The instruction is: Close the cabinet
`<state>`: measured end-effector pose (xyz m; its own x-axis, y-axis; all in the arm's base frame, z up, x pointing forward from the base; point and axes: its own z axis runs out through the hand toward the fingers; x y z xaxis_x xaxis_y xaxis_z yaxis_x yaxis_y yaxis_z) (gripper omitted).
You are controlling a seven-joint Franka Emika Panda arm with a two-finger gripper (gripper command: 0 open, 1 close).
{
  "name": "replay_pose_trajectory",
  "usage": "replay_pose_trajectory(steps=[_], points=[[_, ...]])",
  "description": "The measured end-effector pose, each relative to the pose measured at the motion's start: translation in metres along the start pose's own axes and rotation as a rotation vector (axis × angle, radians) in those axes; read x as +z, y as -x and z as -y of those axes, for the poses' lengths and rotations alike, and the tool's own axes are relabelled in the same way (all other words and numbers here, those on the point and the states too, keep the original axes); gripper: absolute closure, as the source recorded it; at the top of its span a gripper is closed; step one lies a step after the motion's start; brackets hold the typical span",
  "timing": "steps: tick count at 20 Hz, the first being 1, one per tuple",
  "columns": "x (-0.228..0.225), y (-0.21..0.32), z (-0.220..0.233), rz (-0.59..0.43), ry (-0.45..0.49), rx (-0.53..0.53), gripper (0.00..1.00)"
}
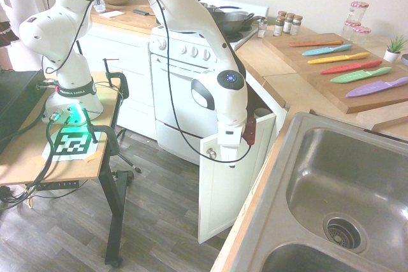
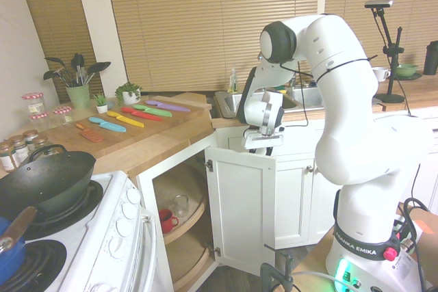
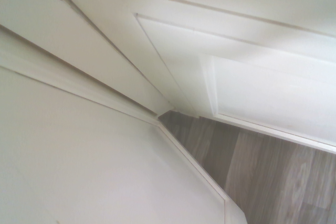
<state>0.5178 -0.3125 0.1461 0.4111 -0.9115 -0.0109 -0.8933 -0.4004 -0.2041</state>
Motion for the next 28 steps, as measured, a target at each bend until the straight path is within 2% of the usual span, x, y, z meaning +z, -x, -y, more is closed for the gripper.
replay_pose_trajectory(steps=[8,18,24,28], points=[[0.001,0.008,-0.009,-0.037,0.034,-0.032,1.00],[-0.010,0.085,0.014,-0.100,0.070,-0.148,1.00],[0.006,0.188,0.096,-0.116,0.097,-0.272,1.00],[0.002,0.254,0.155,-0.124,0.093,-0.327,1.00]])
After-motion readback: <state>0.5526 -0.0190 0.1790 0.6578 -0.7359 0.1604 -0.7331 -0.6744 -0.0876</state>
